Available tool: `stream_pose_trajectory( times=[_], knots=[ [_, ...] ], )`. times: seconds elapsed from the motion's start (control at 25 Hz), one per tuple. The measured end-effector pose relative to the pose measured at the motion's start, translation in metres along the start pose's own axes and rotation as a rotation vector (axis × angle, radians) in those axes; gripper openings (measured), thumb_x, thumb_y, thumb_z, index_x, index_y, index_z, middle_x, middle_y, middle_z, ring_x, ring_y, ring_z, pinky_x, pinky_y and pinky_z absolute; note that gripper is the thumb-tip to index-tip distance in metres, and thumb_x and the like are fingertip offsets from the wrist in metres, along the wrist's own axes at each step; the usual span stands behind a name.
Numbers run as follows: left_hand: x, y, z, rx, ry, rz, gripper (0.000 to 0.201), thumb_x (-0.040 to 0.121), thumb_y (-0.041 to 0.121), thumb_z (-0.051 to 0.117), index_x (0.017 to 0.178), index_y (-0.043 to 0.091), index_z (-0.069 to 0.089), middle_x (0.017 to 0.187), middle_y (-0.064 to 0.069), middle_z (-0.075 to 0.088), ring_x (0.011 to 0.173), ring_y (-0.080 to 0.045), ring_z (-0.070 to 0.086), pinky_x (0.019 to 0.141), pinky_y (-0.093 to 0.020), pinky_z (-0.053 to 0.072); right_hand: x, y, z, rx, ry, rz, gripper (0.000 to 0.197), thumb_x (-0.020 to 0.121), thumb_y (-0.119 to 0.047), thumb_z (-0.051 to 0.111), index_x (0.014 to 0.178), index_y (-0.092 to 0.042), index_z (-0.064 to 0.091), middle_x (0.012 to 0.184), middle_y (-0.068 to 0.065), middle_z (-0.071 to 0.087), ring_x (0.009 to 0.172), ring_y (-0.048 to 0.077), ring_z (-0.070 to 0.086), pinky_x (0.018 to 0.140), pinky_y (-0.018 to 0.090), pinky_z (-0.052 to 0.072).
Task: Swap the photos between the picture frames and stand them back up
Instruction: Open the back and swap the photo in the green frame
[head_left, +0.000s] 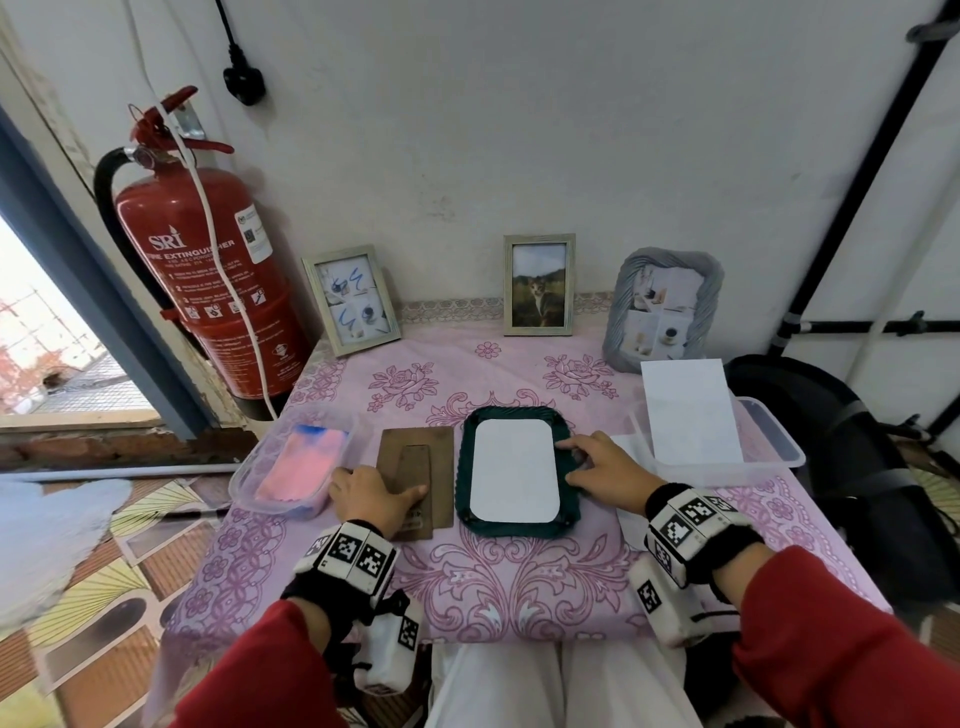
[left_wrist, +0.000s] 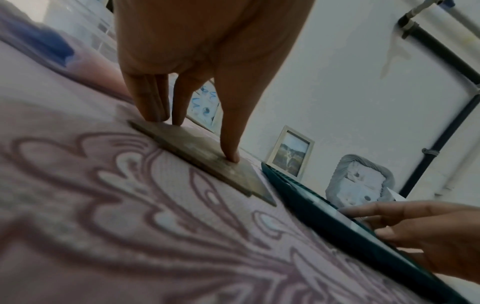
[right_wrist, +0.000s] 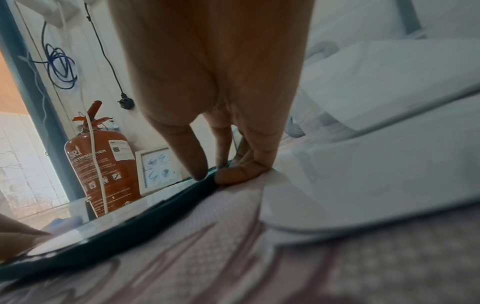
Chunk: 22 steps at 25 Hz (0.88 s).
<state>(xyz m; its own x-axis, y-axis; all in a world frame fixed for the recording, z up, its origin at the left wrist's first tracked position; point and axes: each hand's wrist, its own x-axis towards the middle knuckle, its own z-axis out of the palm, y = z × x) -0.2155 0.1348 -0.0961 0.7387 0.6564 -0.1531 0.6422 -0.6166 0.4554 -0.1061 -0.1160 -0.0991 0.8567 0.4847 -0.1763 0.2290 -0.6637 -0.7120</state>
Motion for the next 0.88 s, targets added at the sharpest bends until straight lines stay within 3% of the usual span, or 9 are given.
stream_pose_trajectory(
  times=[0.12, 0.24, 0.32, 0.44, 0.52, 0.6, 0.72, 0.88],
  knots=[
    [0.001, 0.002, -0.001, -0.321, 0.045, 0.028, 0.070, 0.070, 0.027, 0.080, 0.121, -0.002, 0.042, 0.124, -0.021, 0.048, 0.118, -0.034, 0.046, 0.103, -0.042, 0.040, -0.001, 0.002, -0.001, 0.004, -0.004, -0.017, 0.049, 0.085, 0.003, 0.054, 0.133, -0.006, 0.046, 0.105, 0.007, 0.035, 0.092, 0.017, 0.047, 0.089, 0.016, 0.035],
    [0.005, 0.007, -0.008, -0.512, 0.066, 0.067, 0.044, 0.083, 0.011, 0.067, 0.119, 0.000, 0.044, 0.118, -0.022, 0.057, 0.108, -0.034, 0.057, 0.093, -0.041, 0.048, -0.003, 0.003, -0.002, 0.020, -0.002, -0.033, 0.048, 0.086, 0.000, 0.057, 0.132, -0.007, 0.047, 0.104, 0.007, 0.035, 0.091, 0.018, 0.050, 0.089, 0.015, 0.036],
    [0.010, 0.012, -0.016, -0.543, 0.104, 0.095, 0.031, 0.088, 0.006, 0.058, 0.117, 0.003, 0.049, 0.109, -0.021, 0.062, 0.102, -0.034, 0.060, 0.087, -0.041, 0.050, -0.004, 0.003, -0.002, 0.013, -0.008, -0.045, 0.047, 0.087, -0.001, 0.057, 0.132, -0.008, 0.048, 0.104, 0.007, 0.035, 0.091, 0.017, 0.049, 0.089, 0.014, 0.035],
    [0.013, 0.018, -0.027, -0.621, 0.188, 0.115, 0.028, 0.089, 0.005, 0.056, 0.116, 0.007, 0.052, 0.102, -0.015, 0.063, 0.096, -0.031, 0.061, 0.087, -0.043, 0.051, -0.004, 0.004, -0.002, 0.004, -0.020, -0.057, 0.045, 0.087, -0.001, 0.056, 0.131, -0.009, 0.051, 0.105, 0.006, 0.035, 0.091, 0.016, 0.049, 0.090, 0.013, 0.034],
    [0.012, 0.023, -0.029, -0.714, 0.204, 0.156, 0.027, 0.088, 0.005, 0.058, 0.114, 0.010, 0.052, 0.097, -0.010, 0.061, 0.084, -0.023, 0.060, 0.076, -0.036, 0.052, -0.005, 0.005, -0.003, 0.017, -0.019, -0.058, 0.044, 0.087, -0.002, 0.058, 0.130, -0.009, 0.051, 0.105, 0.006, 0.036, 0.091, 0.016, 0.050, 0.090, 0.014, 0.035],
    [0.007, 0.030, -0.025, -0.823, 0.127, 0.197, 0.028, 0.087, 0.004, 0.060, 0.114, 0.010, 0.053, 0.096, -0.012, 0.061, 0.081, -0.022, 0.060, 0.070, -0.033, 0.052, -0.005, 0.006, -0.004, 0.038, -0.013, -0.054, 0.045, 0.086, -0.002, 0.059, 0.130, -0.008, 0.050, 0.106, 0.007, 0.037, 0.090, 0.017, 0.050, 0.089, 0.014, 0.036],
    [-0.001, 0.043, -0.009, -0.939, -0.013, 0.184, 0.032, 0.085, 0.000, 0.062, 0.115, 0.004, 0.053, 0.097, -0.018, 0.061, 0.088, -0.028, 0.060, 0.079, -0.044, 0.053, -0.005, 0.006, -0.004, 0.055, -0.004, -0.052, 0.046, 0.086, -0.001, 0.058, 0.131, -0.006, 0.049, 0.106, 0.007, 0.038, 0.088, 0.017, 0.050, 0.086, 0.013, 0.035],
    [-0.009, 0.060, 0.017, -0.933, -0.105, 0.176, 0.036, 0.083, 0.000, 0.064, 0.116, 0.002, 0.052, 0.095, -0.017, 0.063, 0.088, -0.030, 0.061, 0.082, -0.045, 0.054, -0.005, 0.008, -0.003, 0.045, -0.002, -0.055, 0.045, 0.087, -0.002, 0.058, 0.131, -0.005, 0.048, 0.106, 0.006, 0.038, 0.087, 0.016, 0.049, 0.090, 0.016, 0.036]
  ],
)
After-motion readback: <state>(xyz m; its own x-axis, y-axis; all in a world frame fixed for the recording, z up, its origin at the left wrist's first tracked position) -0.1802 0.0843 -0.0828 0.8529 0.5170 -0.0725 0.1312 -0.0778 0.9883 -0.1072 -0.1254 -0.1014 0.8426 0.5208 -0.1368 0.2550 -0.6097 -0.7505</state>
